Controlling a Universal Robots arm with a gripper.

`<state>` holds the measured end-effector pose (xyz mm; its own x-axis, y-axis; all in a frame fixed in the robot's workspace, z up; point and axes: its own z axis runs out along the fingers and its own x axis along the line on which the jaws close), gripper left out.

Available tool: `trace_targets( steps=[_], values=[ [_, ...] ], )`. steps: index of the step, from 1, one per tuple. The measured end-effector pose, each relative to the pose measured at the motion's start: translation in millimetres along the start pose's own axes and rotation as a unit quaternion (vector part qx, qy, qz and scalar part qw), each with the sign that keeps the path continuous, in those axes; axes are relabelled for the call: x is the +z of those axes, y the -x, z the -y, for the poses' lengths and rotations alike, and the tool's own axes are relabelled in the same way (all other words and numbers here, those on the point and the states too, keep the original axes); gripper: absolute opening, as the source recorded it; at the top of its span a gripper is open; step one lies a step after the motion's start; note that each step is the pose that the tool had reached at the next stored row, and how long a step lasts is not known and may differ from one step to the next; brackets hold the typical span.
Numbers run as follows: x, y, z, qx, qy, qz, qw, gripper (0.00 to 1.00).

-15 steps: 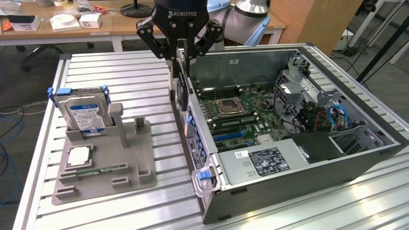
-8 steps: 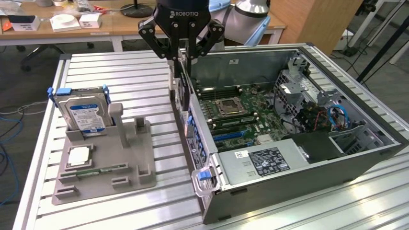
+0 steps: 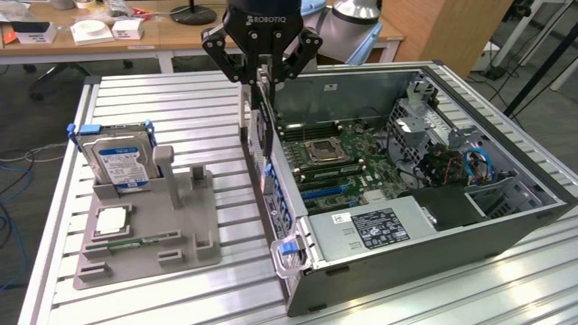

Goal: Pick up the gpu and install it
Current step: 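Pick up the gpu and move the gpu toward the slot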

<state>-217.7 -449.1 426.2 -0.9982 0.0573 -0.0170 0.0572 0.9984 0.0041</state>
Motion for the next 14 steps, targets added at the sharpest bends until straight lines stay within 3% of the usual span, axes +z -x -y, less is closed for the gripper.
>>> trace_targets(
  steps=[14],
  values=[
    [0.2, 10.1, -0.6, 0.000, 0.0000, 0.0000, 1.0000, 0.26]
  ],
)
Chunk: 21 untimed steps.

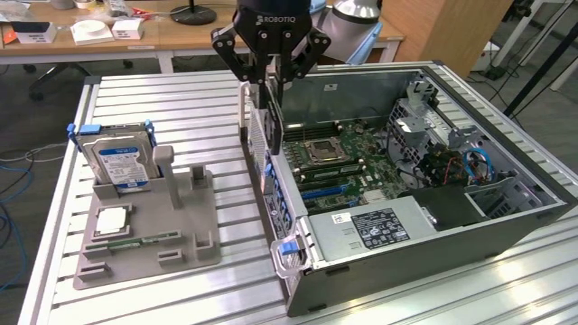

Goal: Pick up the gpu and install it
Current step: 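Pick up the gpu and move the gpu toward the slot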

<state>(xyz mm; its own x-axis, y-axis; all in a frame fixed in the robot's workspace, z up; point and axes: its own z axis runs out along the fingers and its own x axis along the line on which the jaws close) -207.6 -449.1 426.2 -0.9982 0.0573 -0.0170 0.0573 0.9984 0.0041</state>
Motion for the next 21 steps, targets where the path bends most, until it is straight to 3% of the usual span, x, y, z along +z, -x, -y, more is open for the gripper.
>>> trace_targets(
  steps=[21],
  values=[
    [0.3, 16.7, -1.0, 0.000, 0.0000, 0.0000, 1.0000, 0.26]
  ],
)
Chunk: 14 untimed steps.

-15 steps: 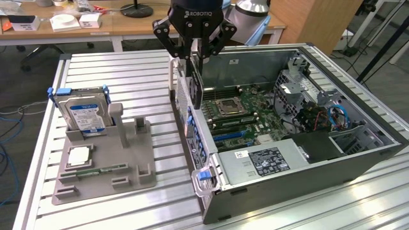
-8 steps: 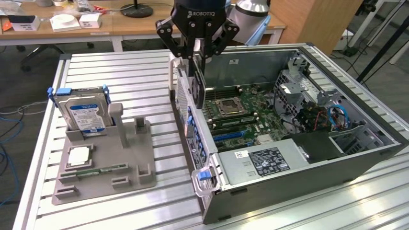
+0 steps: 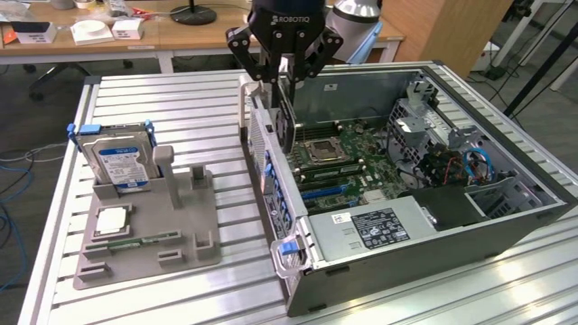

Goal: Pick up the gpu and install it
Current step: 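Pick up the gpu and move the gpu toward the slot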

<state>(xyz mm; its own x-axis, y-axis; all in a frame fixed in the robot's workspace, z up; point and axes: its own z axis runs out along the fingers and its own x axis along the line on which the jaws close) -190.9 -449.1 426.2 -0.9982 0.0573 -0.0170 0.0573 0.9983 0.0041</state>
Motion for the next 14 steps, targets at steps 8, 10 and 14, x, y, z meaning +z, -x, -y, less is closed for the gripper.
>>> trace_targets(
  steps=[8, 10, 14],
  values=[
    [0.1, 7.2, -0.4, 0.000, 0.0000, 0.0000, 1.0000, 0.26],
    [0.1, 8.9, -0.5, 0.000, 0.0000, 0.0000, 1.0000, 0.26],
    [0.2, 12.0, -0.7, 0.000, 0.0000, 0.0000, 1.0000, 0.26]
  ],
)
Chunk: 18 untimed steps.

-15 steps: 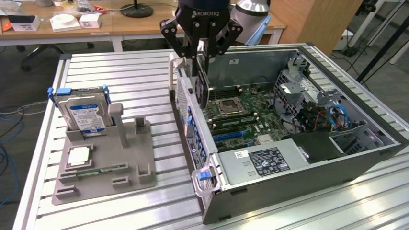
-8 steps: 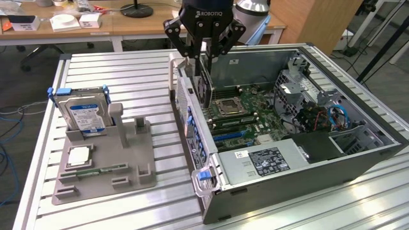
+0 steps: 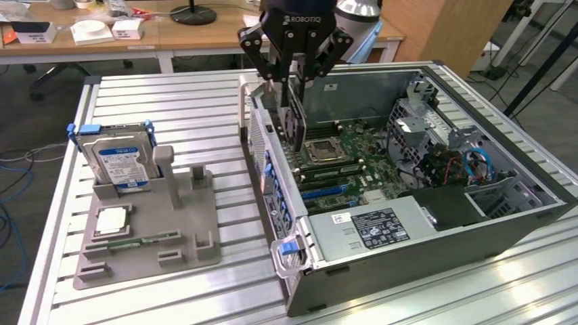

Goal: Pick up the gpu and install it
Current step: 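Pick up the gpu and move the gpu toward the slot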

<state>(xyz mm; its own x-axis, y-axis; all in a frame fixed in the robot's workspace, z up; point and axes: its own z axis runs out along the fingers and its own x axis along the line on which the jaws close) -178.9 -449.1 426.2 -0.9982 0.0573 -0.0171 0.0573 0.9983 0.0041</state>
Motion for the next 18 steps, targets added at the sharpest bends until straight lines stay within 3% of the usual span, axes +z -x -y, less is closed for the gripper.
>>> trace_targets(
  steps=[18],
  values=[
    [0.1, 5.8, -0.3, 0.000, 0.0000, 0.0000, 1.0000, 0.26]
  ],
)
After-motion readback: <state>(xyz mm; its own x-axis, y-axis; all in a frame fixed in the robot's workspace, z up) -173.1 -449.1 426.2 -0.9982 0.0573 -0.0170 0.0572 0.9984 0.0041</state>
